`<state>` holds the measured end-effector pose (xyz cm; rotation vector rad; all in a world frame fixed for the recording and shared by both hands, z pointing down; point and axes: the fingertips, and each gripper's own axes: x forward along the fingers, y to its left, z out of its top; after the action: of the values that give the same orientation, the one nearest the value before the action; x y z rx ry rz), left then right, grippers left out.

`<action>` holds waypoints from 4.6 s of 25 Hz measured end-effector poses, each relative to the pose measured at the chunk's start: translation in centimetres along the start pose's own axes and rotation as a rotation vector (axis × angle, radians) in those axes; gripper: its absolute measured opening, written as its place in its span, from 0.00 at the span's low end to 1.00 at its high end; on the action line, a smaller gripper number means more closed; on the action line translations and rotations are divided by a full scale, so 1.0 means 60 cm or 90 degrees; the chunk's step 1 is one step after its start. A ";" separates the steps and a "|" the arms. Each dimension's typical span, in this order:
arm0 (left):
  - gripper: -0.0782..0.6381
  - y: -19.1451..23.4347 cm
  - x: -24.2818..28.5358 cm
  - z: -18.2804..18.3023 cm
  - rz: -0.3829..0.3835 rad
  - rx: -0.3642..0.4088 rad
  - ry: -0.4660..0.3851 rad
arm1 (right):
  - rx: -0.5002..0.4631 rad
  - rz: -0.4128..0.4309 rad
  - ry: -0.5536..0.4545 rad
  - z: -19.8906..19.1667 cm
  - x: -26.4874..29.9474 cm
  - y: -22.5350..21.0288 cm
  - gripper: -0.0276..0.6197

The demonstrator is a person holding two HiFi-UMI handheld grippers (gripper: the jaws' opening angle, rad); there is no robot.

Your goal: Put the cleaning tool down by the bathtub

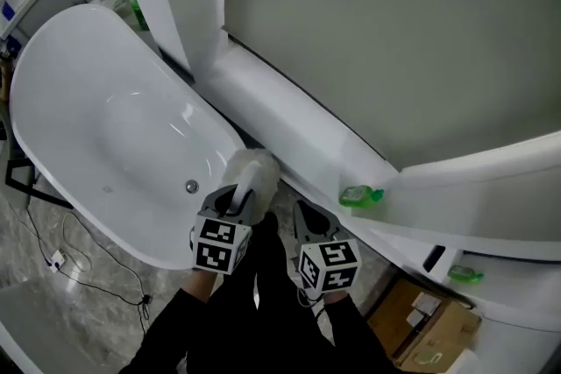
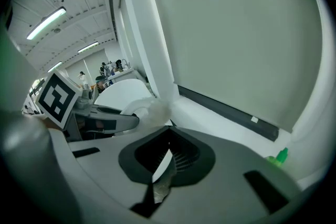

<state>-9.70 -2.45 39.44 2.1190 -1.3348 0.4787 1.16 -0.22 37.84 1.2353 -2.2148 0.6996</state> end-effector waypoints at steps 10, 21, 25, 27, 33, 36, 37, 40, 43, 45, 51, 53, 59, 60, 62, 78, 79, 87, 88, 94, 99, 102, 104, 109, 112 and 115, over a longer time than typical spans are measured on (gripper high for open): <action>0.24 0.010 0.152 -0.054 -0.020 0.071 0.066 | 0.078 -0.013 0.028 -0.084 0.109 -0.062 0.04; 0.24 0.049 0.293 -0.073 -0.009 0.080 0.082 | 0.075 0.001 0.052 -0.125 0.217 -0.100 0.04; 0.24 0.065 0.338 -0.075 -0.006 0.091 0.085 | 0.074 0.009 0.065 -0.133 0.244 -0.103 0.04; 0.24 0.073 0.362 -0.073 -0.005 0.094 0.088 | 0.073 0.012 0.073 -0.137 0.255 -0.106 0.04; 0.24 0.094 0.431 -0.056 -0.006 0.090 0.103 | 0.083 0.020 0.085 -0.137 0.283 -0.116 0.04; 0.24 0.099 0.461 -0.050 -0.014 0.091 0.111 | 0.088 0.012 0.094 -0.136 0.295 -0.125 0.04; 0.24 0.103 0.469 -0.048 -0.013 0.094 0.112 | 0.090 0.010 0.094 -0.134 0.299 -0.126 0.04; 0.24 0.114 0.493 -0.046 -0.005 0.110 0.120 | 0.092 0.008 0.093 -0.127 0.305 -0.133 0.04; 0.24 0.123 0.520 -0.052 0.001 0.113 0.128 | 0.094 -0.001 0.097 -0.129 0.307 -0.147 0.04; 0.24 0.130 0.535 -0.054 0.001 0.108 0.132 | 0.100 -0.010 0.099 -0.130 0.309 -0.157 0.04; 0.24 0.142 0.570 -0.055 -0.006 0.127 0.153 | 0.112 -0.021 0.103 -0.132 0.315 -0.179 0.04; 0.24 0.147 0.581 -0.060 -0.005 0.136 0.163 | 0.114 -0.024 0.106 -0.136 0.317 -0.184 0.04; 0.24 0.151 0.602 -0.074 -0.008 0.146 0.180 | 0.116 -0.024 0.109 -0.139 0.324 -0.194 0.04; 0.24 0.150 0.604 -0.077 -0.010 0.147 0.184 | 0.115 -0.024 0.110 -0.139 0.325 -0.194 0.04; 0.24 0.148 0.608 -0.085 -0.013 0.152 0.191 | 0.116 -0.022 0.111 -0.141 0.327 -0.196 0.04; 0.24 0.147 0.619 -0.094 0.003 0.158 0.190 | 0.119 -0.011 0.115 -0.142 0.331 -0.207 0.04; 0.24 0.147 0.618 -0.094 0.004 0.158 0.190 | 0.119 -0.010 0.116 -0.142 0.330 -0.208 0.04; 0.27 0.139 0.610 -0.086 -0.012 0.130 0.171 | 0.118 -0.008 0.115 -0.140 0.327 -0.208 0.04; 0.28 0.138 0.609 -0.083 -0.011 0.129 0.167 | 0.119 -0.008 0.115 -0.140 0.327 -0.208 0.04; 0.30 0.130 0.591 -0.052 0.000 0.140 0.137 | 0.134 -0.009 0.110 -0.140 0.322 -0.214 0.04; 0.30 0.121 0.560 -0.022 0.004 0.149 0.103 | 0.130 -0.009 0.104 -0.133 0.319 -0.210 0.04; 0.29 0.108 0.534 -0.013 0.000 0.161 0.090 | 0.125 -0.007 0.103 -0.127 0.314 -0.207 0.04; 0.26 0.098 0.511 -0.012 -0.003 0.172 0.087 | 0.123 -0.007 0.101 -0.118 0.308 -0.204 0.04; 0.18 0.086 0.455 0.003 -0.006 0.191 0.079 | 0.108 -0.008 0.077 -0.077 0.294 -0.199 0.04; 0.14 0.082 0.429 0.013 -0.006 0.193 0.074 | 0.101 -0.012 0.071 -0.059 0.283 -0.197 0.04; 0.12 0.075 0.407 0.029 -0.011 0.188 0.065 | 0.098 -0.014 0.062 -0.043 0.271 -0.192 0.04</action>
<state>-3.20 -21.94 53.50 2.3037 -1.2494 0.8076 4.17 -13.72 52.44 1.2693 -2.0986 0.9172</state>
